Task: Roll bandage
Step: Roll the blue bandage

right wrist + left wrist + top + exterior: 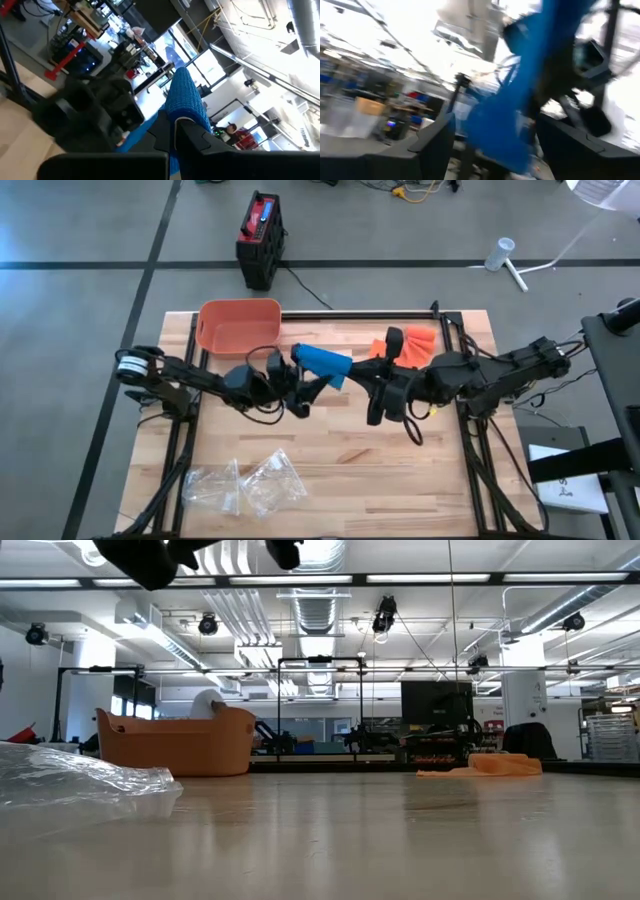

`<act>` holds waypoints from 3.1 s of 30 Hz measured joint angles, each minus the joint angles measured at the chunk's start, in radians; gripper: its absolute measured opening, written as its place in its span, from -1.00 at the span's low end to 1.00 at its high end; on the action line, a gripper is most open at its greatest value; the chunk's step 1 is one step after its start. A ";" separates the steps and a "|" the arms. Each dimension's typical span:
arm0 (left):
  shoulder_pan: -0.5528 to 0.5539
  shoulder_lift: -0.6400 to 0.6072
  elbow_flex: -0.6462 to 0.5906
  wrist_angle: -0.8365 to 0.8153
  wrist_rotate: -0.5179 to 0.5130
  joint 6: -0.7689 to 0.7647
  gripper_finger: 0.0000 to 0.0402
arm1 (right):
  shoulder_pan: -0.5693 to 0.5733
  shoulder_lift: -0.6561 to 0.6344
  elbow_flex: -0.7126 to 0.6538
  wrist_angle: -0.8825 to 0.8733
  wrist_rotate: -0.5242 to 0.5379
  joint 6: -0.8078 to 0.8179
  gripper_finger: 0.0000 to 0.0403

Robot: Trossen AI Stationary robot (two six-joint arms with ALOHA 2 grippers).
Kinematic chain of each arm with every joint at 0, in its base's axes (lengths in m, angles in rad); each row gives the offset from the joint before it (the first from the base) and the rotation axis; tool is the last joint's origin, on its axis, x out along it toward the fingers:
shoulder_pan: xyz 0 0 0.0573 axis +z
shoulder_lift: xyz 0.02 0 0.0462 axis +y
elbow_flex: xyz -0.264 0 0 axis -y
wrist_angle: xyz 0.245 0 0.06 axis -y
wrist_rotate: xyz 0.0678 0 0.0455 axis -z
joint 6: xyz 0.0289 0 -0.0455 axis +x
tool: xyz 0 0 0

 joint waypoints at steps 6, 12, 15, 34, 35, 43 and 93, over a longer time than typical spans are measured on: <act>0.007 -0.009 -0.013 -0.003 -0.139 0.002 0.25 | 0.000 -0.003 0.000 0.002 -0.003 0.043 -0.99; 0.011 -0.009 -0.015 -0.003 -0.164 0.002 -0.05 | 0.000 -0.008 0.000 0.003 0.000 0.042 -0.99; 0.011 -0.009 -0.015 -0.004 -0.174 0.003 -0.31 | 0.000 -0.008 0.000 0.002 0.000 0.042 -0.99; 0.011 -0.173 -0.234 0.127 -0.272 0.088 -1.00 | 0.011 -0.080 0.000 -0.063 0.002 0.146 -0.99; 0.011 -0.190 -0.260 0.142 -0.276 0.100 -1.00 | 0.011 -0.084 0.000 -0.062 0.001 0.156 -0.99; 0.005 -0.214 -0.296 0.115 -0.152 0.137 -1.00 | -0.016 -0.065 0.000 0.011 0.000 0.159 -0.99; -0.159 -0.180 -0.045 0.003 0.098 0.293 -1.00 | -0.142 -0.002 -0.072 -0.049 0.054 0.011 -0.99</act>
